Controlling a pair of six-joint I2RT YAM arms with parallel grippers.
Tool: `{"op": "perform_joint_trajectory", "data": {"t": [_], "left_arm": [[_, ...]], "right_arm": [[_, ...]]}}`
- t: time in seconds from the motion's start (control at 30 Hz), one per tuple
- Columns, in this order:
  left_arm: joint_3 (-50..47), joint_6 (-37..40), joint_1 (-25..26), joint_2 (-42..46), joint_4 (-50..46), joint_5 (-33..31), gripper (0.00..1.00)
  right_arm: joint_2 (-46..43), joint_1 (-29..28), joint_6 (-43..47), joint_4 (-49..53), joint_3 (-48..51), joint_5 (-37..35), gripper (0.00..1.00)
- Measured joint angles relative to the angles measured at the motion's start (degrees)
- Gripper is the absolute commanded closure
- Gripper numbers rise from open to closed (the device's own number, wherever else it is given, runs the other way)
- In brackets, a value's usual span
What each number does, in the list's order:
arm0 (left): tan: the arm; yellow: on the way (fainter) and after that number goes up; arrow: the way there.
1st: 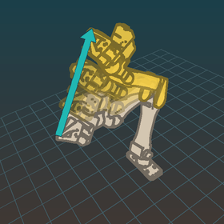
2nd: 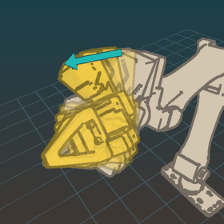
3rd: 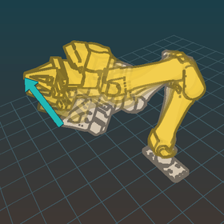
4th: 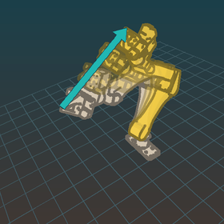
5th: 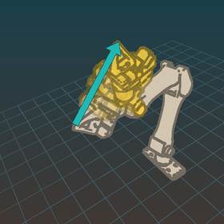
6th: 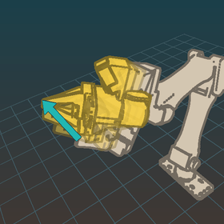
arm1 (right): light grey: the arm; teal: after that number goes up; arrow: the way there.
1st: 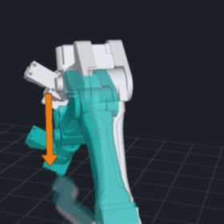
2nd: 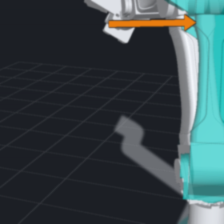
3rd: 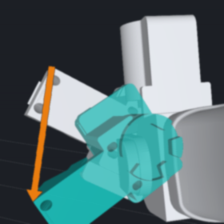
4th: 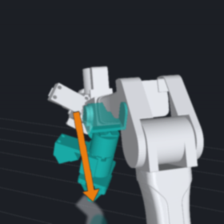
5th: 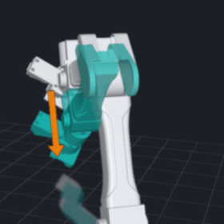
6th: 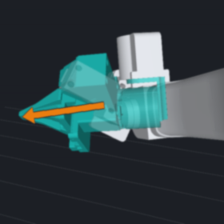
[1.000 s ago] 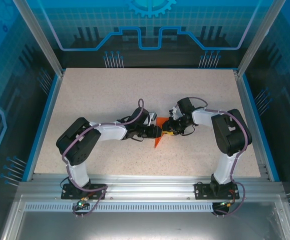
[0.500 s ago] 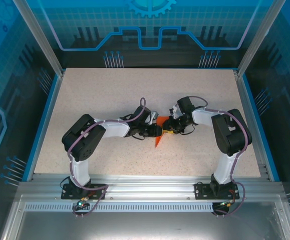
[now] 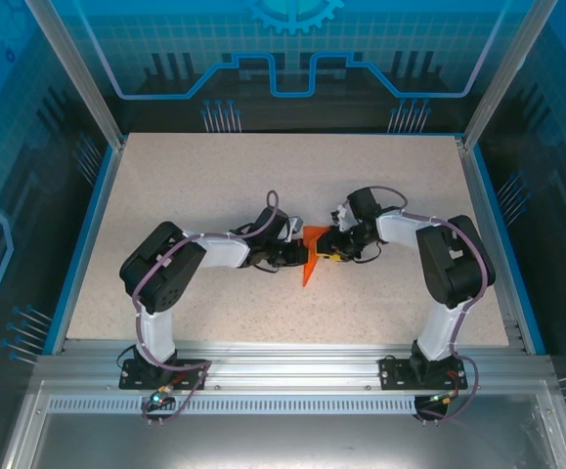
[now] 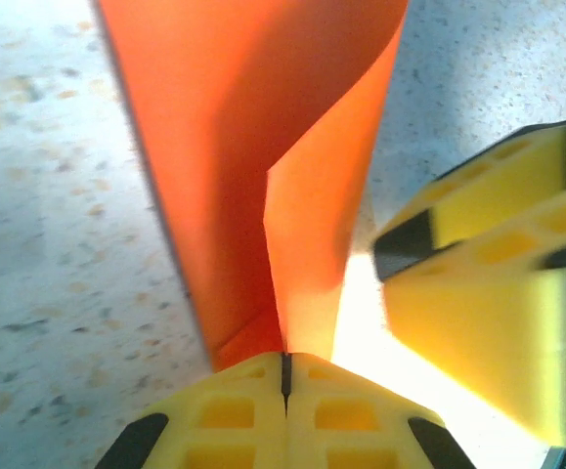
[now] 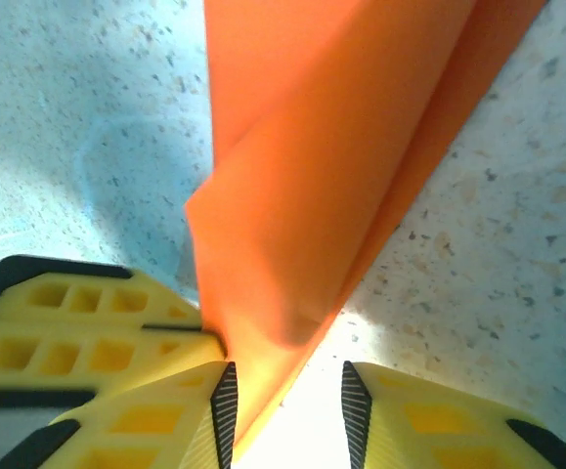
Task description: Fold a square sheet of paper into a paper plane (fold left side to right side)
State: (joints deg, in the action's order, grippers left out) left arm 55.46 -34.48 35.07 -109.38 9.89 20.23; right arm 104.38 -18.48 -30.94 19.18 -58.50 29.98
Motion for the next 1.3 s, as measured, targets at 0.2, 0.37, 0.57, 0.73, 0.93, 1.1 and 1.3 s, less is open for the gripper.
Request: {"op": "perform_joint_trajectory", "data": {"t": [0.2,0.37,0.57,0.73,0.93,1.1,1.3], "left_arm": [[-2.97,-1.66,-1.03,0.33,2.97,-0.02,0.97],[-3.23,-2.27,-1.03,0.33,4.17,0.0,0.96],[-3.23,-2.75,-1.01,0.33,4.9,0.39,0.96],[-3.23,-2.75,-1.01,0.33,5.51,1.14,0.96],[-3.1,-2.73,-1.01,0.28,5.44,1.31,0.96],[-2.16,-2.73,-1.01,-0.35,5.18,1.75,0.96],[-1.18,-2.71,-1.01,-0.96,4.02,1.75,0.97]], "right_arm": [[-4.09,2.43,0.96,0.28,0.87,-0.07,0.62],[-4.46,3.21,1.18,0.46,1.95,0.04,0.64],[-4.39,3.21,1.18,0.44,1.95,0.04,0.65],[-3.28,3.19,1.16,0.22,1.95,0.24,0.65],[-2.99,3.15,1.05,-0.26,1.95,0.7,0.72],[-2.97,2.45,0.39,-1.55,1.88,2.19,0.77],[-0.39,-0.13,-0.83,-2.67,-0.68,2.58,0.79]]}}
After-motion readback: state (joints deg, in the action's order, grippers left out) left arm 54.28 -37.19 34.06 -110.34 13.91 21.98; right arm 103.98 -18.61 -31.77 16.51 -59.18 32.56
